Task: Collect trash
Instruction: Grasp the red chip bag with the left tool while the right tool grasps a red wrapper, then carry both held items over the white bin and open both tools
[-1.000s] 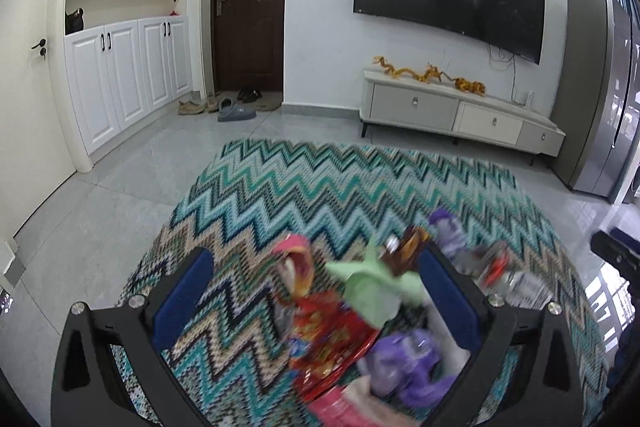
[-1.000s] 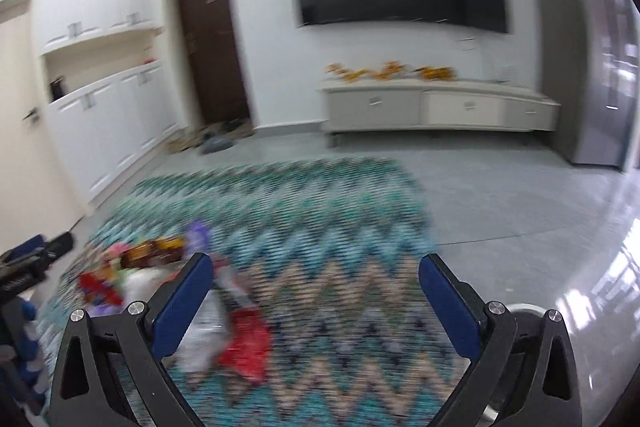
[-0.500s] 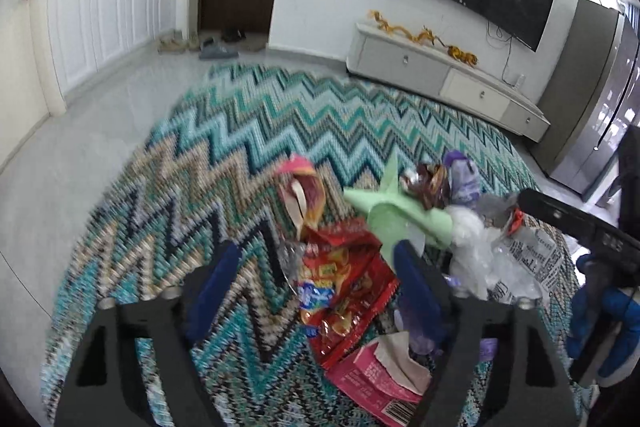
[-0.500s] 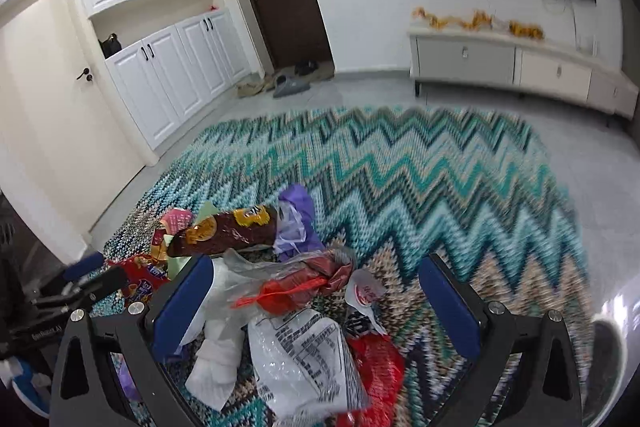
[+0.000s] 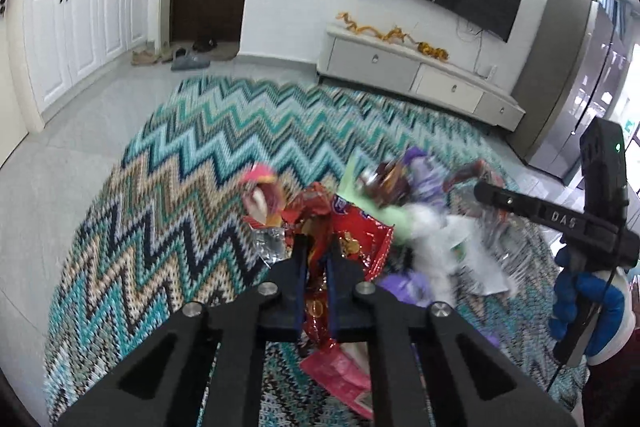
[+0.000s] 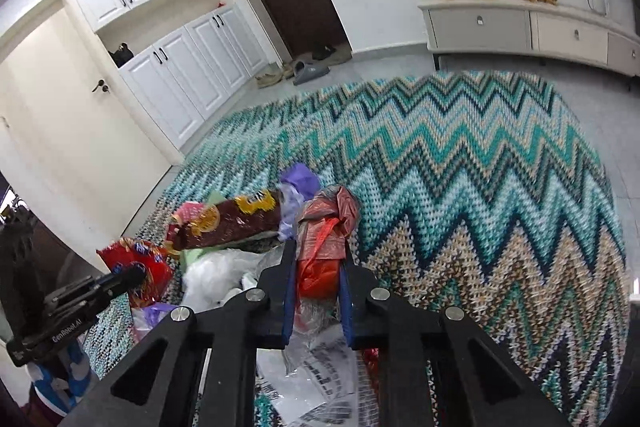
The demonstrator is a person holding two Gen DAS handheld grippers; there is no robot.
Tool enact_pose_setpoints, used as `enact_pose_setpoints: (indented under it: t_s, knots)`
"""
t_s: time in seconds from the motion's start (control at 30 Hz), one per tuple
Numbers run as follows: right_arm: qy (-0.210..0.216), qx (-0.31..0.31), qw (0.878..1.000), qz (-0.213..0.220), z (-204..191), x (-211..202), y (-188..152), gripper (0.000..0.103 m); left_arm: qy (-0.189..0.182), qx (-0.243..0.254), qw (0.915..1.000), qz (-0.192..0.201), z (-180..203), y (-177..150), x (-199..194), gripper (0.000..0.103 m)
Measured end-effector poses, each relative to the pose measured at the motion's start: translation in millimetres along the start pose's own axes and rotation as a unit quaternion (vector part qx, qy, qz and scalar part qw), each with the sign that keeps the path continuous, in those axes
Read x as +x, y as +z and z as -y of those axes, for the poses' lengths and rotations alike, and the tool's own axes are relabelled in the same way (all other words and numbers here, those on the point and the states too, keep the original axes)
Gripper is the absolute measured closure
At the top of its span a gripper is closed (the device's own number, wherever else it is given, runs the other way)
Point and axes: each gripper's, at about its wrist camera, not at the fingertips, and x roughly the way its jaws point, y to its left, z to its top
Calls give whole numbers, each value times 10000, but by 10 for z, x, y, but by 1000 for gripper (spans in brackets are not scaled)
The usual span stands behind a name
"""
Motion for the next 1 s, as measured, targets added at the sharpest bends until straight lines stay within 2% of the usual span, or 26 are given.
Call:
enact_pose_setpoints:
  t_s: [0.13, 0.33, 0.53, 0.63, 0.8, 1.0]
  knots:
    - [39, -85, 9995, 290, -57, -224, 20, 86, -112, 211, 9994, 233, 159, 157, -152, 95]
    - [131, -18, 9973, 723, -41, -578, 96, 86, -453, 464, 9973, 355, 573, 399, -186, 96]
    - [-180, 218, 9930, 1146, 316, -1105, 84, 86, -957, 1103, 9887, 351, 1427, 579, -17, 96]
    - [-568, 468, 9881, 1348, 709, -1463, -24, 86, -1266, 1459, 9810, 154, 1967, 587, 204, 96]
    - [-1231, 1026, 9762, 1464, 1387, -1868, -299, 86, -1770, 2056, 9619, -323, 2955, 428, 654, 95]
    - [-1958, 1770, 9578, 1140, 2240, -2076, -786, 86, -2066, 2496, 9411, -964, 3971, 65, 1189, 95]
